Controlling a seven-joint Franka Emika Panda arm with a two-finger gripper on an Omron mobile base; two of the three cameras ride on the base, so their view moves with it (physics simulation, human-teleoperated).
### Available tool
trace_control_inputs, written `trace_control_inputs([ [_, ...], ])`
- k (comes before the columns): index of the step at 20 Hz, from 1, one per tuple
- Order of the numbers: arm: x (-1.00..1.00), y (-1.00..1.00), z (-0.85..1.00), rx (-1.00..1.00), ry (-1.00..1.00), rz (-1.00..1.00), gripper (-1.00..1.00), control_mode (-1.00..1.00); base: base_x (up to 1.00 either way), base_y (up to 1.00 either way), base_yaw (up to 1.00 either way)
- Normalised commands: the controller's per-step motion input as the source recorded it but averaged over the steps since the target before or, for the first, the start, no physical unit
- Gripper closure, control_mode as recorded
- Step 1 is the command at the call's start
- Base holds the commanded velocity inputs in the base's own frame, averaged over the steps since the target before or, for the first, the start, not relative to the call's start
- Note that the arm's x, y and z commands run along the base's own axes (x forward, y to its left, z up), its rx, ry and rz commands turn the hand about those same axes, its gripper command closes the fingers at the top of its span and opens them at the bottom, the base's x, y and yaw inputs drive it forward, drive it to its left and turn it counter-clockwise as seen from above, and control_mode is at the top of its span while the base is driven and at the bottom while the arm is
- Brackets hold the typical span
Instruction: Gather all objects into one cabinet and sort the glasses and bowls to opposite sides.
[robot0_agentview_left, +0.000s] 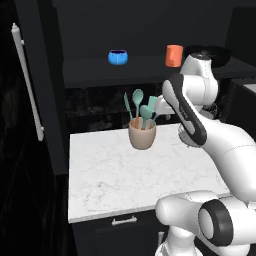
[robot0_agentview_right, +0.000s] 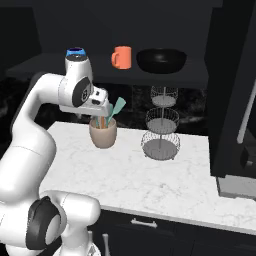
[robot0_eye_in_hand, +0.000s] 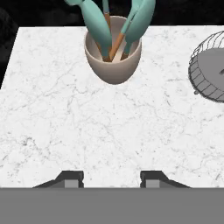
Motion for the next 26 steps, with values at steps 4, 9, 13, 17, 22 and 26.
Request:
trace_control_inputs([
  [4,0.0,0.0,0.0,0.0,0.0,0.0,-1.0,1.0,-0.09,0.0,0.0],
  [9,0.0,0.0,0.0,0.0,0.0,0.0,-1.0,1.0,-0.72,-0.03,0.01],
  [13,0.0,0.0,0.0,0.0,0.0,0.0,-1.0,1.0,-0.76,-0.02,0.01],
  [17,0.0,0.0,0.0,0.0,0.0,0.0,-1.0,1.0,-0.72,-0.01,0.01],
  [22,0.0,0.0,0.0,0.0,0.0,0.0,-1.0,1.0,-0.68,-0.05,0.0],
  [26,0.0,0.0,0.0,0.0,0.0,0.0,-1.0,1.0,-0.22,0.0,-0.11],
])
